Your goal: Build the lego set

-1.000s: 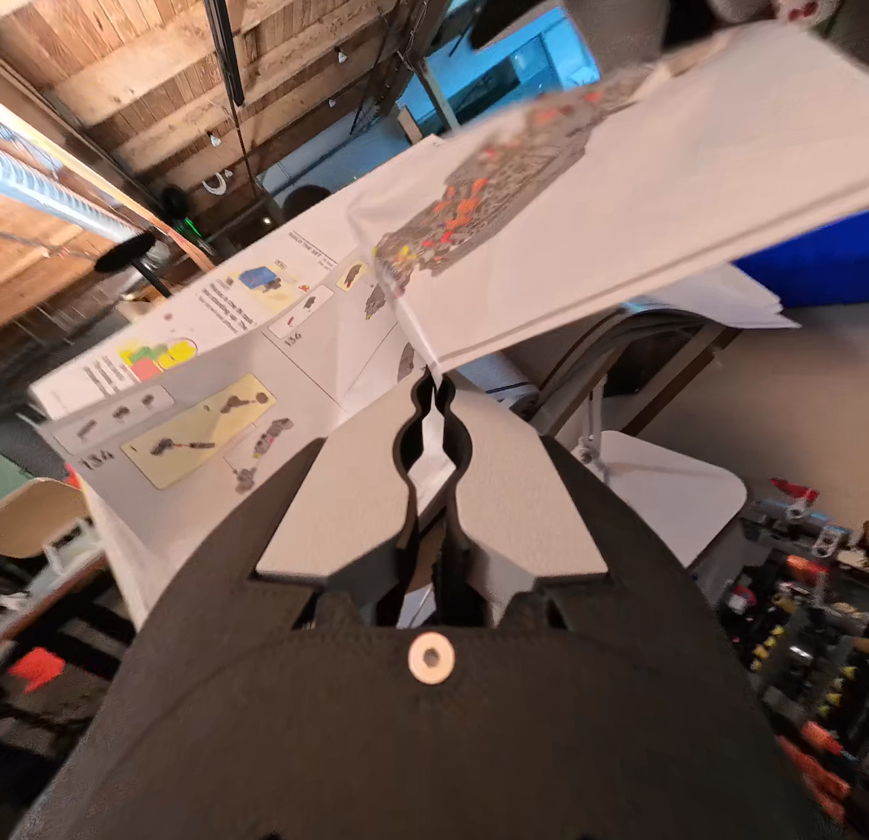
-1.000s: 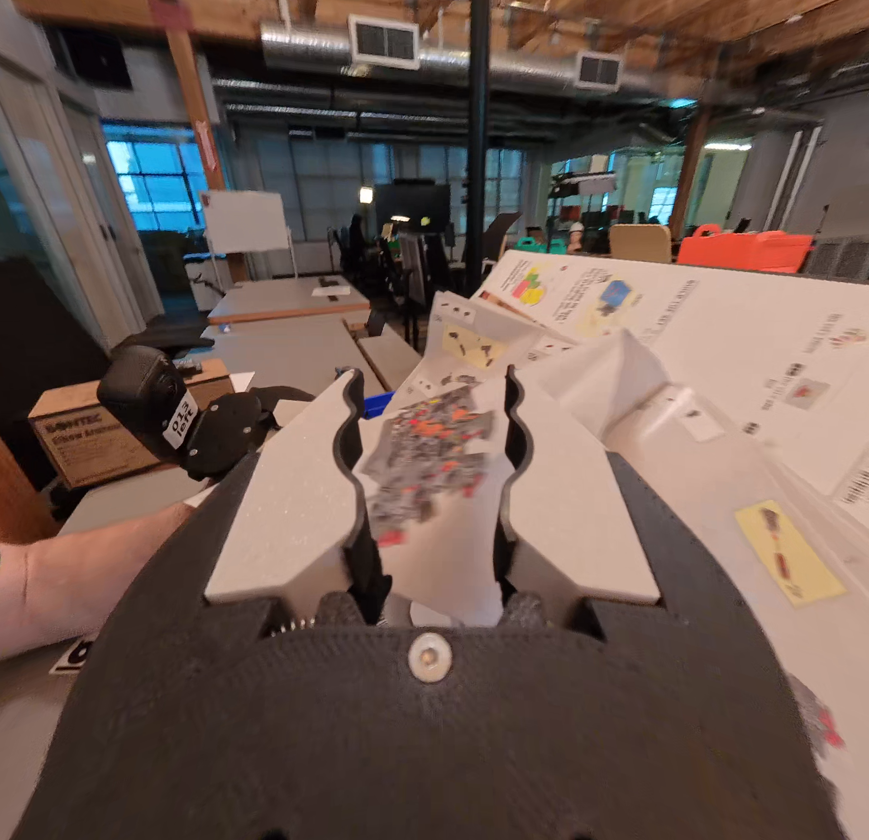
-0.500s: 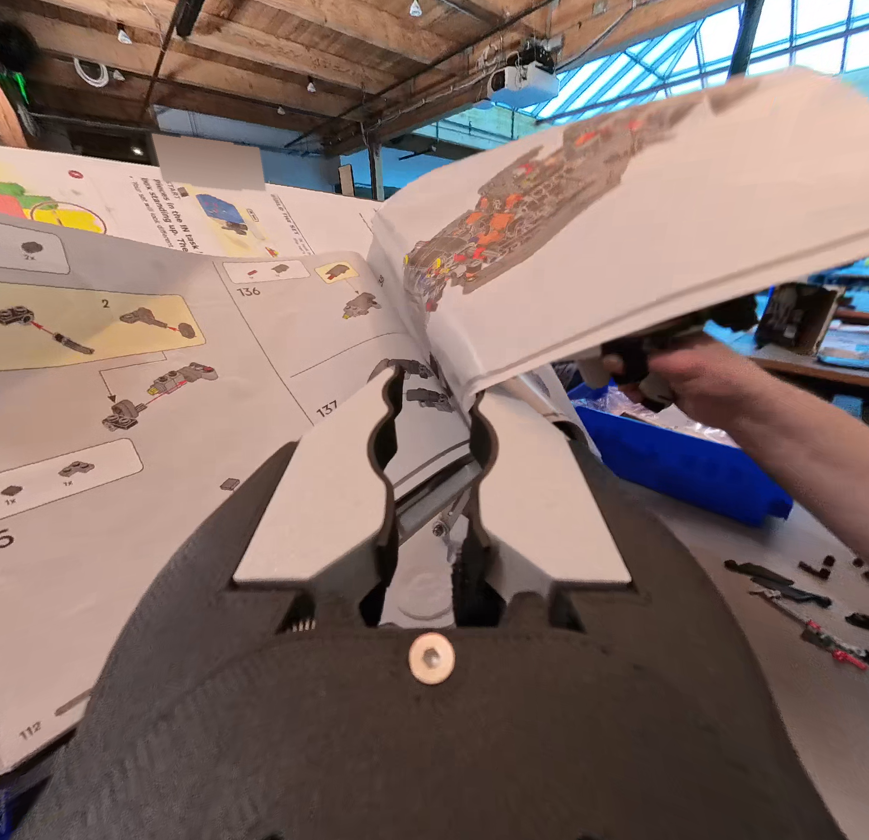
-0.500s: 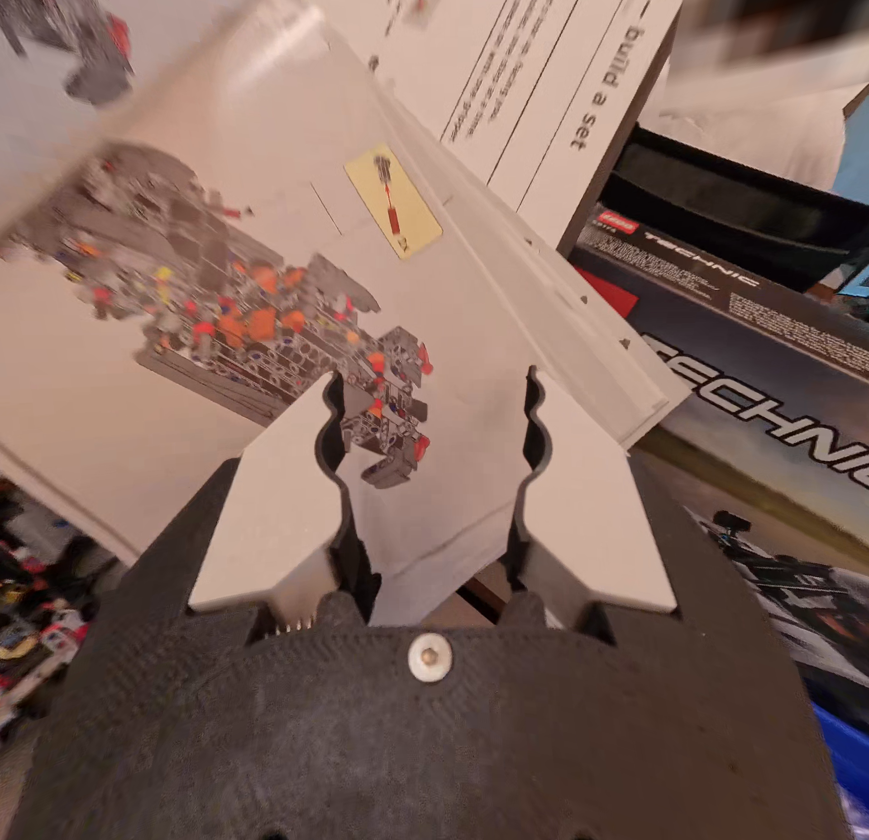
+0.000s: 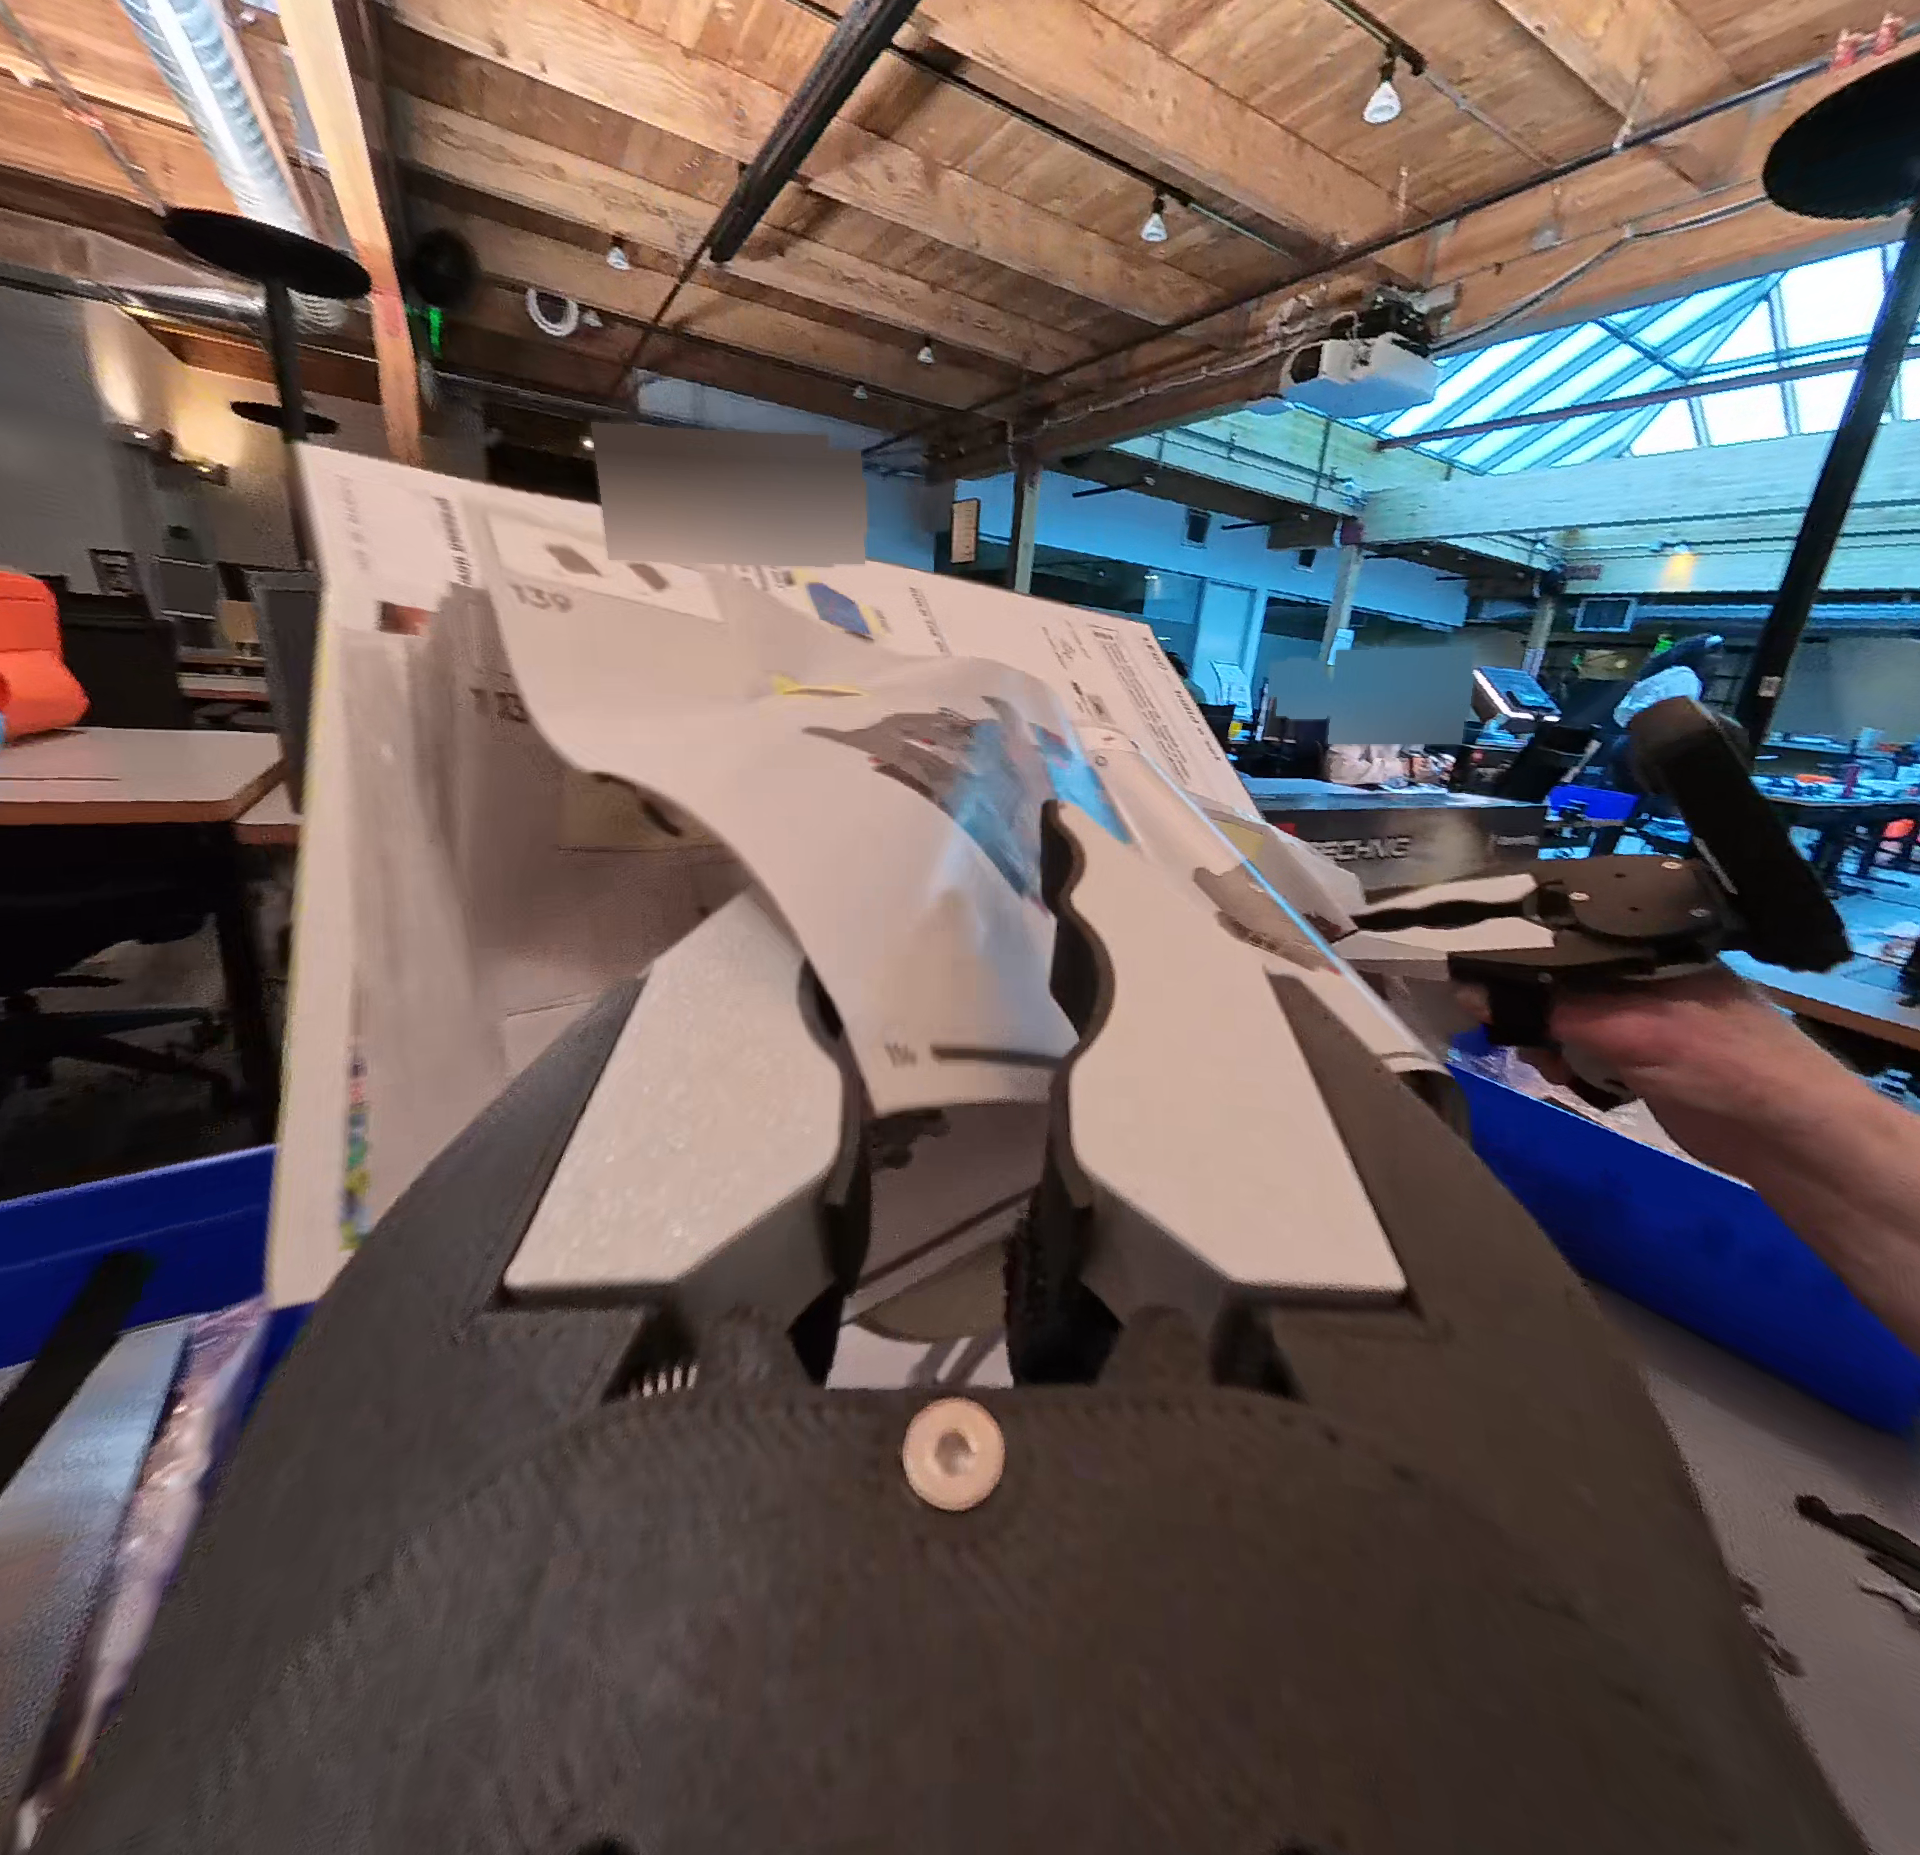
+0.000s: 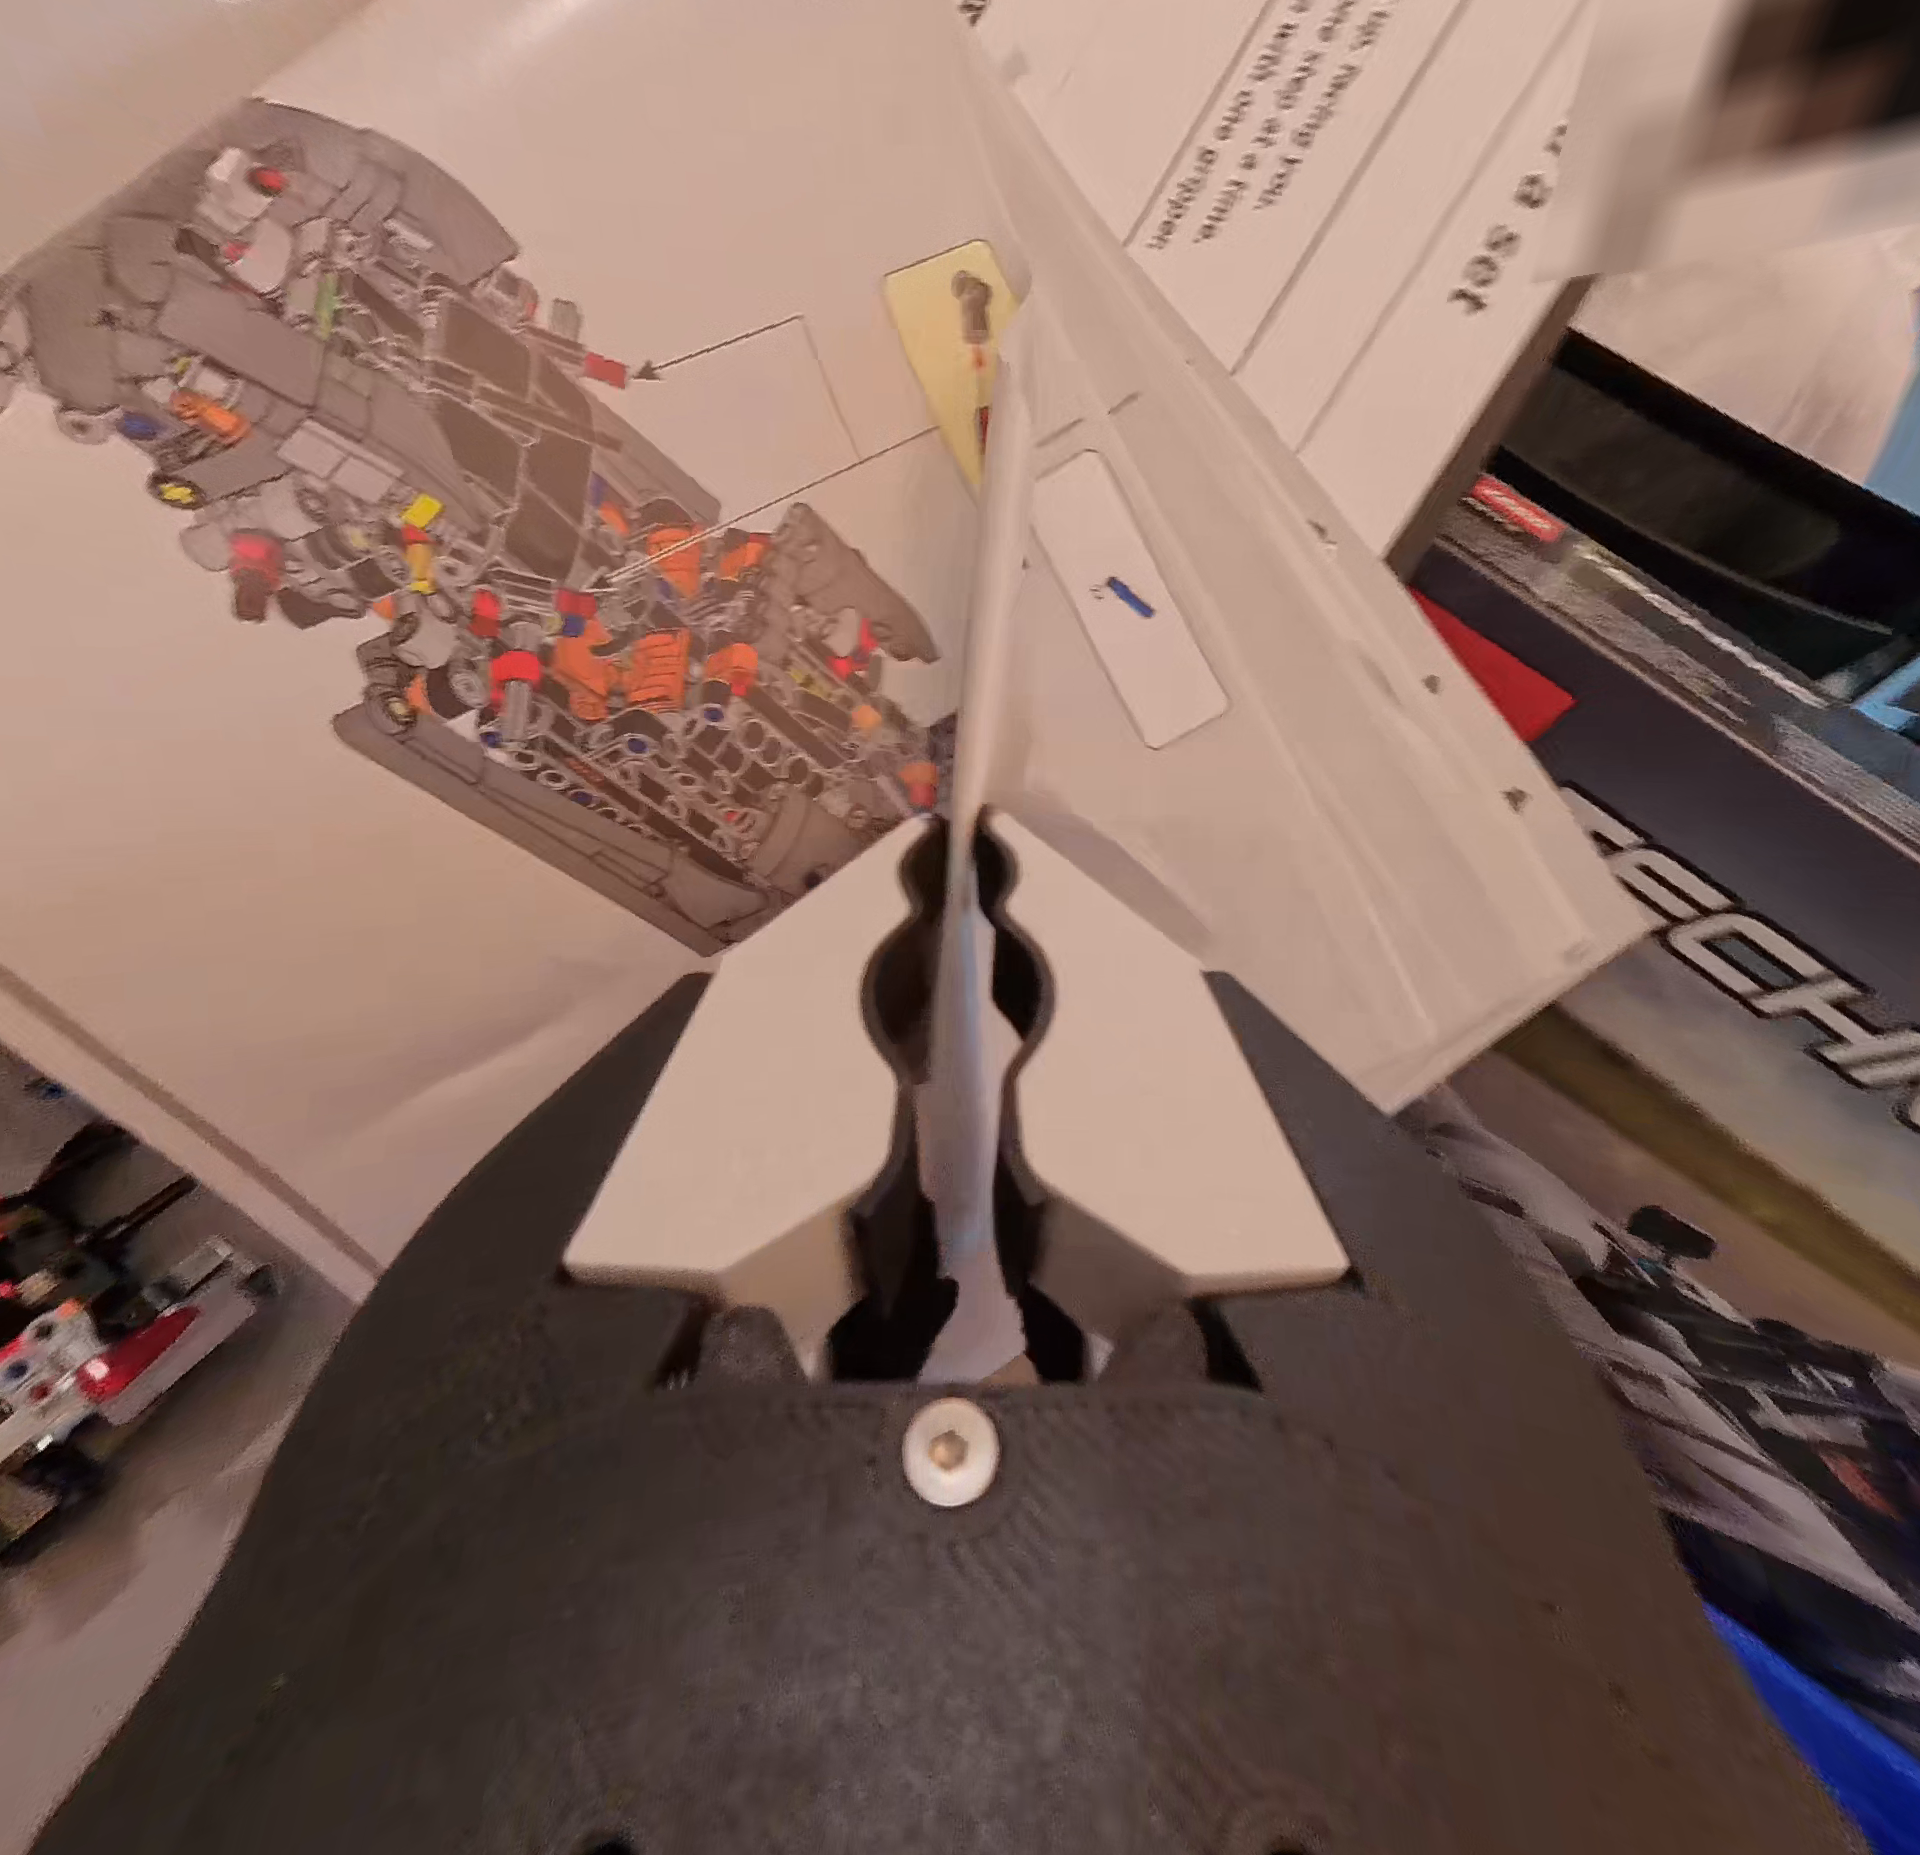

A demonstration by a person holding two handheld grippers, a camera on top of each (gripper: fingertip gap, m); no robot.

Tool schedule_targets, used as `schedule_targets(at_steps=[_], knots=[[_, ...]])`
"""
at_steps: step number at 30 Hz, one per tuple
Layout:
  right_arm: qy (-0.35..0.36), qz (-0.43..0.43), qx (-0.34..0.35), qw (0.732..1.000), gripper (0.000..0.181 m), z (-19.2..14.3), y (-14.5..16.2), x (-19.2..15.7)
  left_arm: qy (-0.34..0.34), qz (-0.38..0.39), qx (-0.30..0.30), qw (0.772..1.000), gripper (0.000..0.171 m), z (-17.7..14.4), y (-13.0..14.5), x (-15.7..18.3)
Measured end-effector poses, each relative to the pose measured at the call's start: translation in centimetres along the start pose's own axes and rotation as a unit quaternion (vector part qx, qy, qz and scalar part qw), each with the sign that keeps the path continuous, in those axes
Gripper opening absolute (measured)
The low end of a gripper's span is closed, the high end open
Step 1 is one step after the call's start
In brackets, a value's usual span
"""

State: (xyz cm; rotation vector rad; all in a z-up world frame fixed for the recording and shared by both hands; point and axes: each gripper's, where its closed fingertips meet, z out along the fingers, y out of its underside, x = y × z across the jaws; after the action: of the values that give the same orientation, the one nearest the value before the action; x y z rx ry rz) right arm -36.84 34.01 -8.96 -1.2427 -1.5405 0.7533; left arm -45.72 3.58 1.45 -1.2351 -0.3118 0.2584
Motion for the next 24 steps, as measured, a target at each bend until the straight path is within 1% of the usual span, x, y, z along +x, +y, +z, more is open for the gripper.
schedule_targets(at_steps=[4, 8, 11, 14, 17, 19, 22, 24], knots=[[-0.014, -0.005, -0.009, 1.000, 0.000, 0.0, -0.2, -0.5, -0.029, 0.010, 0.006, 1.000, 0.028, -0.7, -0.8, -1.9], [-0.037, 0.022, 0.025, 0.999, 0.000, -1.1, -1.8, -1.1, -0.052, 0.017, 0.011, 0.998, 0.027, -1.4, -1.5, -3.8], [-0.057, 0.038, 0.048, 0.997, 0.000, -2.1, -3.1, -1.5, -0.066, 0.021, 0.017, 0.997, 0.030, -1.9, -2.0, -4.6], [-0.083, 0.056, 0.067, 0.993, 0.000, -2.9, -4.5, -2.0, -0.082, 0.061, 0.023, 0.994, 0.034, -2.3, -2.8, -4.4], [-0.131, 0.081, 0.100, 0.983, 0.000, -4.1, -6.5, -3.2, -0.069, 0.136, 0.012, 0.988, 0.042, -1.8, -3.1, -2.0], [-0.169, 0.099, 0.122, 0.973, 0.000, -4.9, -8.0, -4.3, -0.029, 0.196, -0.011, 0.980, 0.050, -0.9, -2.5, 1.1], [-0.231, 0.127, 0.155, 0.952, 0.000, -6.0, -10.5, -6.2, 0.027, 0.299, -0.052, 0.952, 0.062, 0.4, 0.0, 5.8], [-0.258, 0.135, 0.166, 0.942, 0.000, -6.5, -11.8, -7.2, 0.043, 0.360, -0.082, 0.929, 0.069, 1.1, 2.0, 8.0]])
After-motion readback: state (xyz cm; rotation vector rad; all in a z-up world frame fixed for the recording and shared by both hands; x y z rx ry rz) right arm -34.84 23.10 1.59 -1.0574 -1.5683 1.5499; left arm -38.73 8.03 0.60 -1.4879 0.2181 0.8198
